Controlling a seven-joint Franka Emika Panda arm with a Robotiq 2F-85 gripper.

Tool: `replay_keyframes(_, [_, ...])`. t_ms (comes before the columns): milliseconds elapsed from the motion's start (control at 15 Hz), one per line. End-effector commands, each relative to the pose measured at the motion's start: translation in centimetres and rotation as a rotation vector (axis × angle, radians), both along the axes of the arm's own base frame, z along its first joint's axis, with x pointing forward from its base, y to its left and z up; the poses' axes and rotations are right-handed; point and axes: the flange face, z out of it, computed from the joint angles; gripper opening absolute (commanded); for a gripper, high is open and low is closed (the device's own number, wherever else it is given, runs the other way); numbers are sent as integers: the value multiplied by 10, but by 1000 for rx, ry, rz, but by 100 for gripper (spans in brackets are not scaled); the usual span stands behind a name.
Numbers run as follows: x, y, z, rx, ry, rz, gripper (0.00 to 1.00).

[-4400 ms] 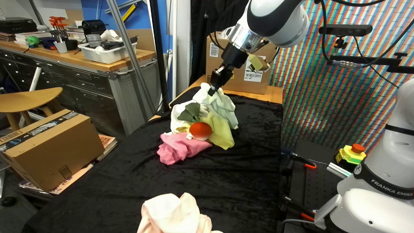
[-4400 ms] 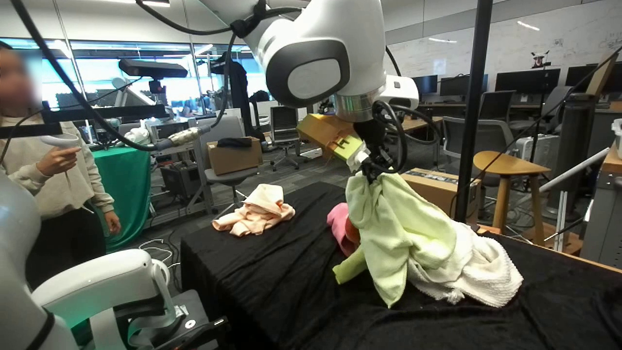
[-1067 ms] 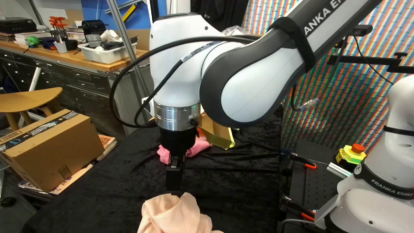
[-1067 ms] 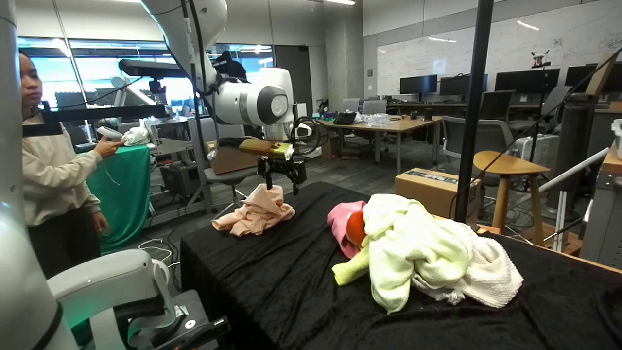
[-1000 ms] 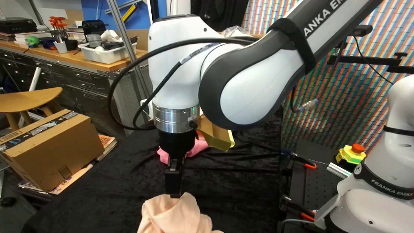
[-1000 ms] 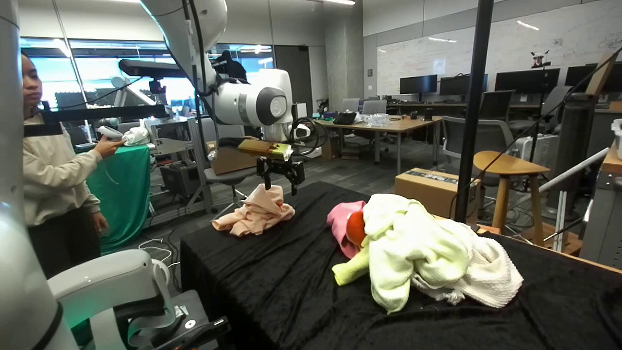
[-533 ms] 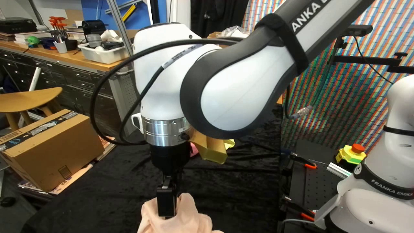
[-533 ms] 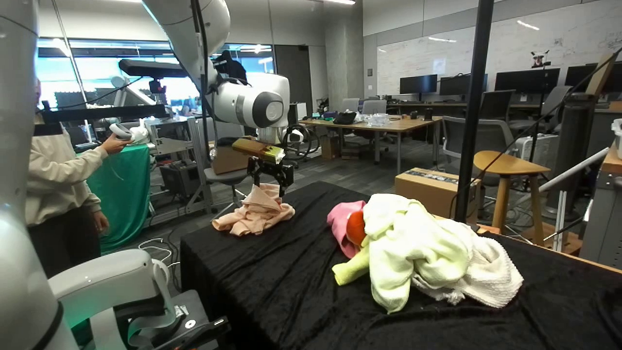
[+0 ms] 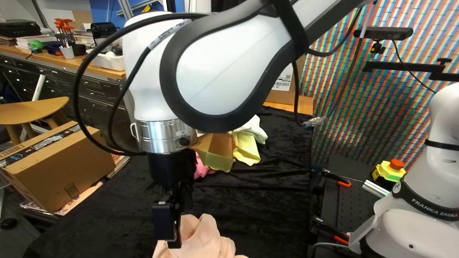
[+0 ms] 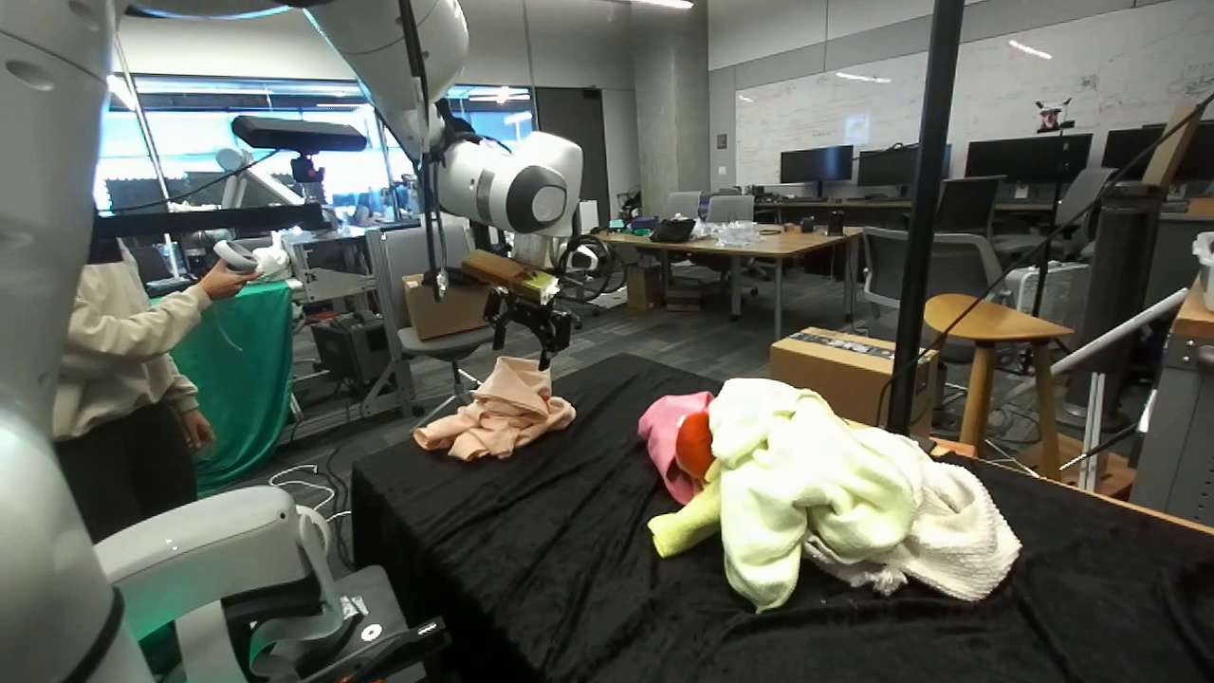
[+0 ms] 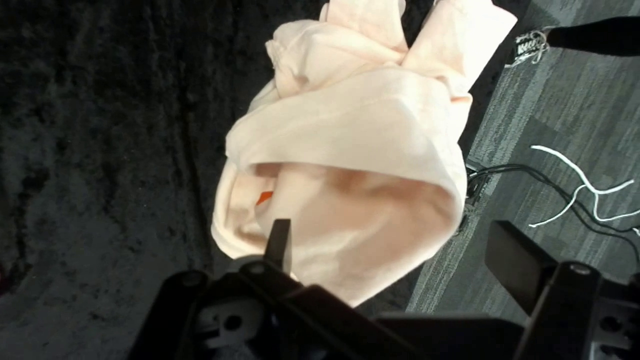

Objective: Heap up the things on the table into a pile

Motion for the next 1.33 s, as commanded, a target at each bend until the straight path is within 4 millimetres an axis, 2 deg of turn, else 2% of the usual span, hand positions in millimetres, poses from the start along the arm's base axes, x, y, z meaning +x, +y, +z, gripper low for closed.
replay_keyframes(0, [7, 9, 3, 23, 23, 14, 100])
replay_keyframes(933, [-3, 11, -49, -14, 66, 14, 100])
replay_keyframes(1267, [-5, 12, -62, -21, 70, 19, 100])
